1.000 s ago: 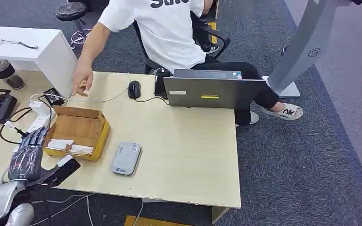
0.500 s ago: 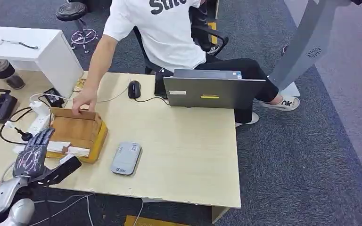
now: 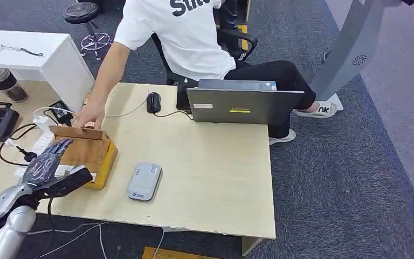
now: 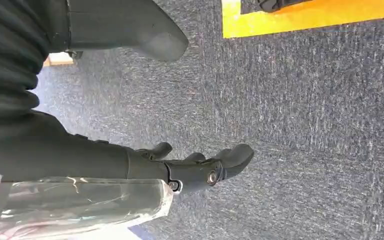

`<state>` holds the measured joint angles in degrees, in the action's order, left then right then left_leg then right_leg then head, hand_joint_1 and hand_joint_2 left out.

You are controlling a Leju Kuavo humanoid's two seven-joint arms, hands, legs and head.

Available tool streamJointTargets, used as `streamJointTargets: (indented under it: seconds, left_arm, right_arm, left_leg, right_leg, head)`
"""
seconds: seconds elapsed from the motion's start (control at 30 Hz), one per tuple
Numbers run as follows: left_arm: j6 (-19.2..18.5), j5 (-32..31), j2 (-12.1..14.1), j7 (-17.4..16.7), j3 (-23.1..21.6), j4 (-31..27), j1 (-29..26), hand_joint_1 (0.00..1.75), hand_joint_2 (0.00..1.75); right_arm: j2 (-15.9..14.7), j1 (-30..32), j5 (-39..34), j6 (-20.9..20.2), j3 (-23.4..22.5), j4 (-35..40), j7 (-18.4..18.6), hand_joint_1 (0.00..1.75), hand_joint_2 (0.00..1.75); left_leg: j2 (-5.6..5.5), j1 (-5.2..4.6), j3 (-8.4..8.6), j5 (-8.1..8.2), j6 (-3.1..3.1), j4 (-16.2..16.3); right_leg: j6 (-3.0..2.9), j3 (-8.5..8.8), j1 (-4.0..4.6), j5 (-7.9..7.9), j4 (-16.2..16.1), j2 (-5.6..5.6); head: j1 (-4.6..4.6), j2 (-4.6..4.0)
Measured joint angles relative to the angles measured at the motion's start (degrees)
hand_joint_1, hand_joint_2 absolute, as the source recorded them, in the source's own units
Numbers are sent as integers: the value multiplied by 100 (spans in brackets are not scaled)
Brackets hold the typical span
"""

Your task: Pass the card to the sensor for recognition and then transmit it.

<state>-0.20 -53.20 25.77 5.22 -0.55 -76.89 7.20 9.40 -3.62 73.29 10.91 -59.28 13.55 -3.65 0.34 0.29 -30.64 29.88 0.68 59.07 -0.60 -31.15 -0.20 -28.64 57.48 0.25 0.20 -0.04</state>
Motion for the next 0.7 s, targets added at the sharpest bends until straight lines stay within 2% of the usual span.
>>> streamJointTargets:
  seconds: [0.07,0.1,0.13,0.3,0.5,0.57,0.63,0.7]
  left_arm:
    - [-7,31,57,13,-70,52,24,24,175]
    - [-9,39,72,13,-87,72,28,49,175]
    - [-7,48,87,13,-105,87,32,61,175]
    - [-127,223,199,77,-181,116,23,80,175]
    - [-282,409,356,144,-214,116,-3,80,175]
    - [-291,422,393,146,-223,116,-8,93,175]
    - [-297,426,398,151,-229,116,-8,143,175]
    - [-308,452,404,173,-234,116,-8,143,175]
  right_arm:
    - [-7,-1,2,-15,22,0,0,0,175]
    - [-9,0,7,-22,26,0,-2,0,175]
    - [-11,1,7,-37,26,0,0,0,175]
    - [-20,0,11,-41,35,0,-2,0,175]
    - [-31,-1,94,-44,37,-4,-15,0,175]
    - [-31,-2,94,-44,37,-4,-15,0,175]
    - [-33,-1,94,-46,41,-7,-15,0,175]
    - [-35,-3,94,-48,44,-13,-17,0,175]
  left_leg:
    - [2,0,0,0,0,0]
    - [3,0,1,0,0,0]
    - [3,0,1,0,0,0]
    - [2,0,0,0,0,0]
    - [1,0,0,0,0,0]
    - [1,1,0,0,0,0]
    - [1,0,-1,0,0,0]
    - [1,0,-1,0,0,0]
  right_leg:
    - [0,-1,0,0,0,3]
    - [0,-1,0,0,0,3]
    - [0,-1,0,0,0,3]
    - [0,0,0,0,0,2]
    - [0,0,0,0,0,2]
    - [0,0,0,0,0,2]
    - [0,0,0,0,0,2]
    - [0,1,0,0,0,2]
  head:
    - [-2,0]
    - [2,0]
    - [0,0]
    - [0,0]
    - [2,0]
    - [2,0]
    - [0,0]
    - [0,0]
